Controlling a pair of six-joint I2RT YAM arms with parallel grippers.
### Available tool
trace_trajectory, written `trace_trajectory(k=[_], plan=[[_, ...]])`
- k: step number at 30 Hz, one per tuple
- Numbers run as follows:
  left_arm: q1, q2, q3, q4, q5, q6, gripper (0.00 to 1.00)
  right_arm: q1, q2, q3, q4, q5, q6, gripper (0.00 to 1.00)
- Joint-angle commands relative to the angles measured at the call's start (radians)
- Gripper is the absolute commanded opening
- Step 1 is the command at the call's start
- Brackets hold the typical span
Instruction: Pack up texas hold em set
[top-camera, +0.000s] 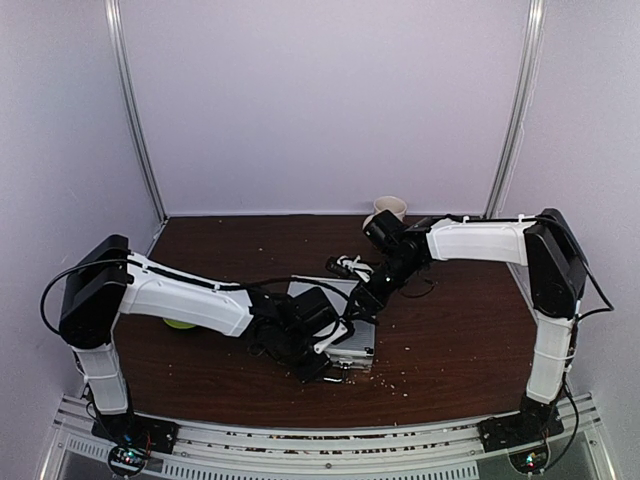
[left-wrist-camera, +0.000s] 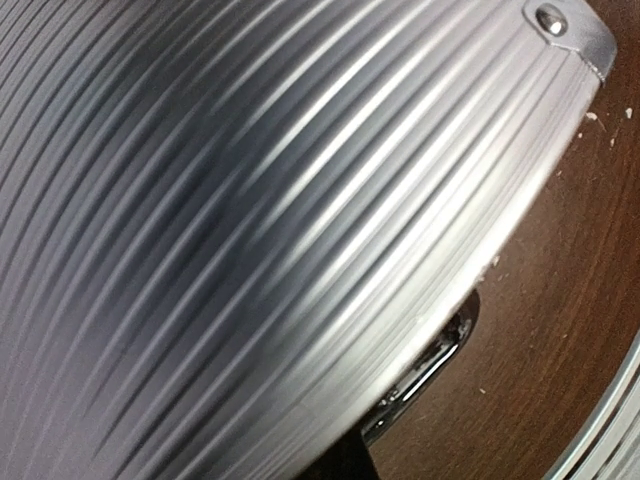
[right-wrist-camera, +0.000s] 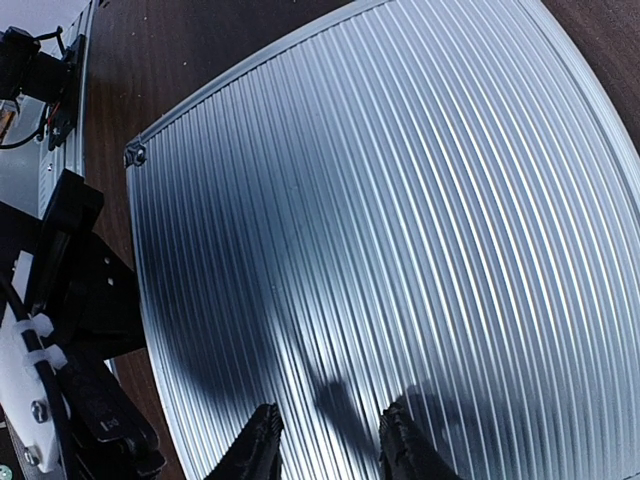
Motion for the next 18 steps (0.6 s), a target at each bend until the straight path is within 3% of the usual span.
trace_trajectory(k=[1, 9, 15, 18], plan=[[0.007, 0.023, 0.039, -0.012, -0.097, 0.023, 0.0, -0.001, 0.051, -0.009, -0.045, 0.057, -0.004, 0.35], [0.003, -0.004, 0.021, 0.007, -0.069, 0.041, 0.0, -0.001, 0.034, -0.01, -0.051, 0.055, -0.006, 0.35], [-0.002, -0.233, -0.105, -0.023, -0.088, 0.096, 0.0, -0.027, -0.126, -0.022, -0.075, 0.105, -0.031, 0.35], [-0.002, -0.352, -0.145, -0.029, -0.162, 0.105, 0.0, -0.076, -0.245, -0.037, -0.086, 0.121, -0.036, 0.36]])
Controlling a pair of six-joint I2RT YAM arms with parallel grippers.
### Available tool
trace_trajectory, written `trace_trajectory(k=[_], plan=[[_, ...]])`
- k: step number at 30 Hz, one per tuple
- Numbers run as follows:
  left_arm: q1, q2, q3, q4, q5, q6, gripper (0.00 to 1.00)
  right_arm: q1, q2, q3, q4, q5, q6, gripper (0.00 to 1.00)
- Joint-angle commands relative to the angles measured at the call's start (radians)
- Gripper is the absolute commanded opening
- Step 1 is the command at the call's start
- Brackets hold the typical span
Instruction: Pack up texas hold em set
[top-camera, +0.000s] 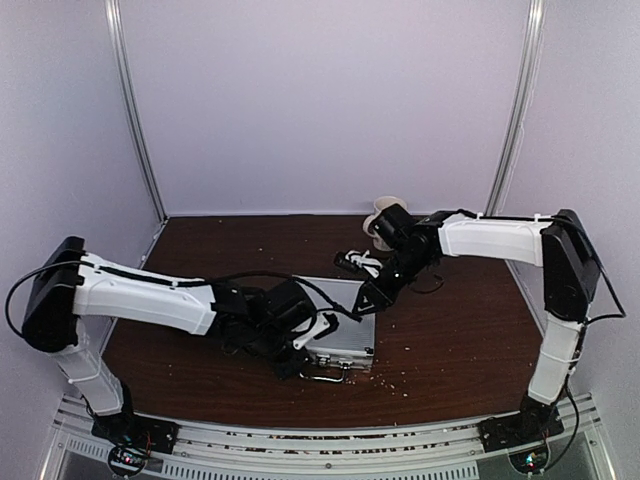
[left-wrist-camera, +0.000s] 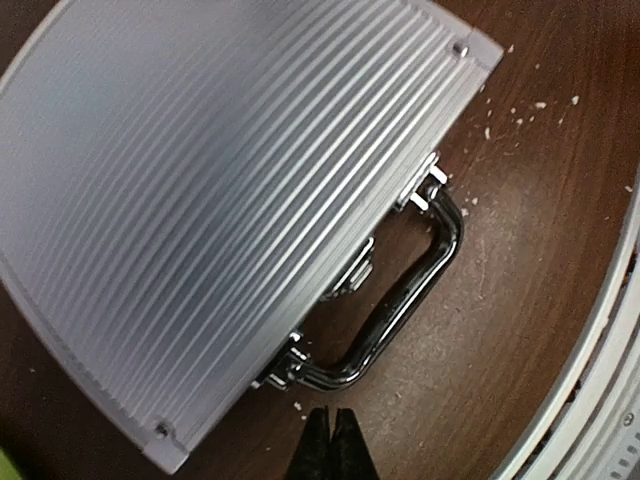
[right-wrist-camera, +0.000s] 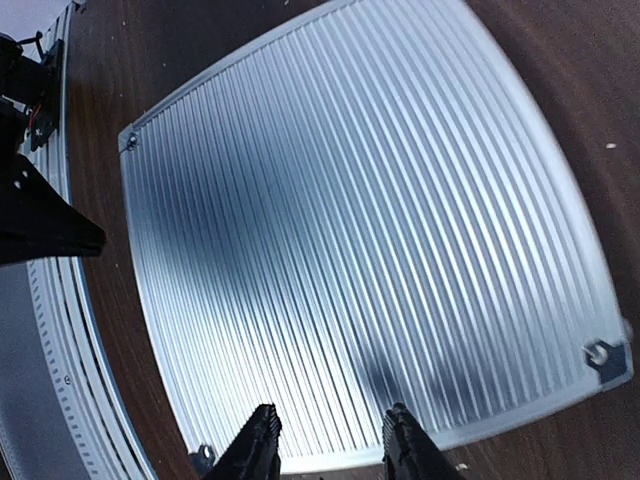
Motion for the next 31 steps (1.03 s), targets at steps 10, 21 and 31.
trace_trajectory(k=[10, 21, 31], plan=[[0.172, -0.342, 0.016, -0.097, -0.441, 0.075, 0.63, -0.189, -0.658, -0.182, 0.084, 0.329, -0.02, 0.65], [0.448, -0.445, 0.014, 0.036, -0.545, 0.101, 0.98, -0.293, -0.954, -0.536, 0.417, 0.722, 0.201, 1.0], [0.452, -0.447, -0.013, 0.075, -0.581, 0.013, 0.98, -0.365, -0.978, -0.557, 0.459, 0.562, 0.272, 1.0]])
